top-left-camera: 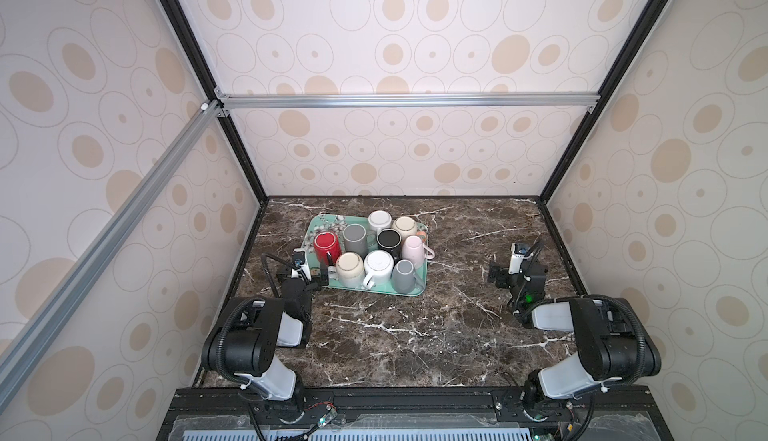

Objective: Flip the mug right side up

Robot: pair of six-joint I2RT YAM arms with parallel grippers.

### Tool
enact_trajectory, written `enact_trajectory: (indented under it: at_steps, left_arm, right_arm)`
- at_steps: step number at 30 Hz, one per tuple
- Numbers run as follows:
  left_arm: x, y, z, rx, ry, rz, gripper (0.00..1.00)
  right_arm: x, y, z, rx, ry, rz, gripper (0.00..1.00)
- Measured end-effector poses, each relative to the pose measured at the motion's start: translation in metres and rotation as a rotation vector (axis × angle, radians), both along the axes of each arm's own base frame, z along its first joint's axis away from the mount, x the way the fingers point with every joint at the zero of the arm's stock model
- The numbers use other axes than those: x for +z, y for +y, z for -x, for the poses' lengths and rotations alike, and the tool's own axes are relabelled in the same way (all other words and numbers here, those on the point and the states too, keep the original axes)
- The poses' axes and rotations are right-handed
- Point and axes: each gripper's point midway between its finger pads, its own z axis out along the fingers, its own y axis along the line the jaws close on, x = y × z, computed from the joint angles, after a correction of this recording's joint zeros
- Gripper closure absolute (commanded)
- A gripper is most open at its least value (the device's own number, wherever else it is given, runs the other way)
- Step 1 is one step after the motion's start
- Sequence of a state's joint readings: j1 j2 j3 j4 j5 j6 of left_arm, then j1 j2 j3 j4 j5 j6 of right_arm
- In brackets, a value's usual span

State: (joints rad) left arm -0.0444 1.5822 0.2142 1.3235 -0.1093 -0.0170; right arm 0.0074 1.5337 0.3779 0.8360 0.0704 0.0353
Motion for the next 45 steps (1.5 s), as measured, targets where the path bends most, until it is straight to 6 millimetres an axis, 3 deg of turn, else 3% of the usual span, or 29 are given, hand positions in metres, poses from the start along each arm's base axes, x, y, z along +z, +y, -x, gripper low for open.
enact_trajectory:
  at_steps: [12, 16, 18, 22, 25, 27, 30, 32, 35, 37, 41, 45]
  left_arm:
    - [0.004, 0.002, 0.008, 0.009, -0.023, 0.001, 0.0]
    - [0.023, 0.007, 0.026, 0.035, -0.081, 0.008, 0.0]
    - [0.044, 0.01, 0.031, 0.055, -0.136, 0.023, 0.0]
    - [0.084, 0.02, 0.032, 0.115, -0.191, 0.087, 0.0]
    - [0.115, 0.031, 0.025, 0.193, -0.183, 0.165, 0.0]
    - [0.137, 0.035, 0.021, 0.217, -0.162, 0.197, 0.0]
    - [0.151, 0.029, 0.019, 0.193, -0.109, 0.22, 0.0]
    - [0.143, 0.02, 0.02, 0.143, -0.048, 0.236, 0.01]
    - [0.116, -0.005, 0.023, 0.015, 0.059, 0.299, 0.14]
    - [0.092, -0.024, 0.026, -0.075, 0.127, 0.369, 0.22]
    - [0.029, -0.067, 0.037, -0.198, 0.331, 0.475, 0.25]
    - [-0.013, -0.126, 0.053, -0.334, 0.51, 0.492, 0.34]
  right_arm:
    - [0.008, 0.003, 0.004, 0.017, 0.011, 0.001, 0.0]
    - [0.05, 0.005, 0.001, 0.019, -0.012, -0.019, 0.06]
    - [0.079, 0.008, -0.005, 0.026, -0.03, -0.046, 0.1]
    - [0.111, 0.019, -0.012, 0.048, 0.027, -0.098, 0.14]
    - [0.122, 0.048, -0.015, 0.104, 0.109, -0.112, 0.14]
    - [0.124, 0.088, -0.015, 0.196, 0.165, -0.093, 0.13]
    - [0.112, 0.157, -0.002, 0.376, 0.26, -0.059, 0.14]
    - [0.096, 0.201, 0.013, 0.511, 0.336, -0.037, 0.15]
    - [0.07, 0.239, 0.036, 0.654, 0.428, -0.002, 0.16]
    - [0.058, 0.252, 0.048, 0.723, 0.472, 0.013, 0.17]
    - [0.047, 0.26, 0.057, 0.792, 0.504, 0.016, 0.19]
    - [0.036, 0.262, 0.065, 0.831, 0.524, 0.008, 0.23]
